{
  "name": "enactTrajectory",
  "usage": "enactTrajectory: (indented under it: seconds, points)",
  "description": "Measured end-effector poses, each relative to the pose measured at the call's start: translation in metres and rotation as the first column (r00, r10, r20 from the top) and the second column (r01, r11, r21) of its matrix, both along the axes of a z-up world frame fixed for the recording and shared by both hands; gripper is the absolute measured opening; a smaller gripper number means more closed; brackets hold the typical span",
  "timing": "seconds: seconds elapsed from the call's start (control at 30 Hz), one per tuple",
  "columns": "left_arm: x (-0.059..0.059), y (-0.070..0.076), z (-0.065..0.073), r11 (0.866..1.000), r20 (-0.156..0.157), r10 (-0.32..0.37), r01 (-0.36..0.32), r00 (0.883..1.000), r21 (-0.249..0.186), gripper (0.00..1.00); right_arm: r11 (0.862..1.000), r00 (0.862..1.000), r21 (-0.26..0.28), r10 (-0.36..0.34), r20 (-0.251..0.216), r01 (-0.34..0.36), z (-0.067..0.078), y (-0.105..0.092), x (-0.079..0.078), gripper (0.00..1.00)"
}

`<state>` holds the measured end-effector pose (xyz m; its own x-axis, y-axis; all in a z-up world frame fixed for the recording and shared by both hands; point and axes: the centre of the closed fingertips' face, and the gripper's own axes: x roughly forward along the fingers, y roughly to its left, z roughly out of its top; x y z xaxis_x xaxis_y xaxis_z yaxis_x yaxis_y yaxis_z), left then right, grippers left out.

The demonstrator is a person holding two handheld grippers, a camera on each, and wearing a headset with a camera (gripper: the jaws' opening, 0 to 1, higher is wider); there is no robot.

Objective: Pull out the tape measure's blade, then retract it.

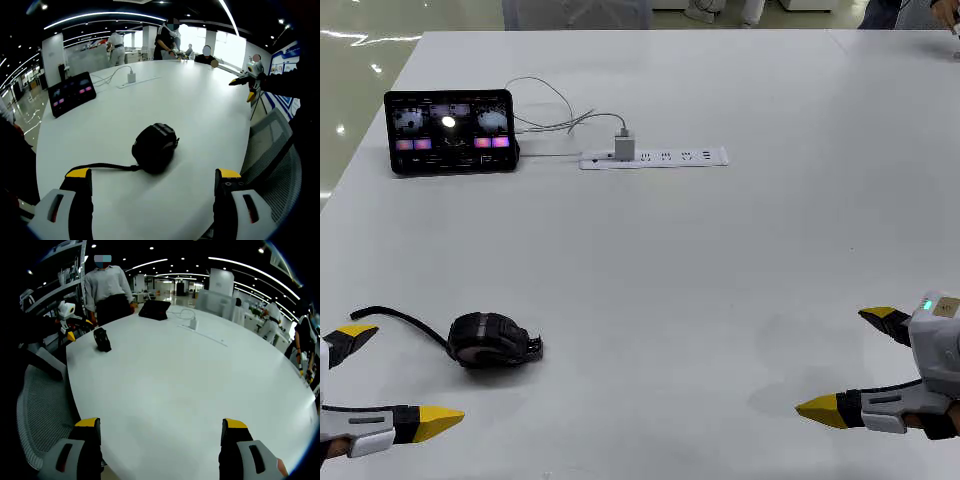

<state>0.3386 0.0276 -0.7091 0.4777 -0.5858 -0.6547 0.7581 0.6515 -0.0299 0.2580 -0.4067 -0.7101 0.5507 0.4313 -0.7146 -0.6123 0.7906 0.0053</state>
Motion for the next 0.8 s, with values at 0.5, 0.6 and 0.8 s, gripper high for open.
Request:
enactTrajectory:
  seconds: [0.5,0.6,0.8]
  points:
    - [0.0011,0.0010,-0.0030,1.000,-0.010,-0.016,0.016,1.000,0.006,1.00,1.000,1.000,0.004,0.009,-0.018,-0.009,-0.0067,0.0020,-0.0065,0.99]
    - [0.0014,0.0017,-0.0037,1.000,-0.014,-0.017,0.017,1.000,0.008,1.00,1.000,1.000,0.005,0.011,-0.017,-0.011,-0.0074,0.0016,-0.0058,0.99]
    - [0.0037,-0.0003,-0.0009,0.999,0.001,-0.037,0.037,0.999,0.000,1.00,1.000,1.000,0.009,0.014,-0.009,-0.014,-0.0062,0.0044,-0.0032,0.99]
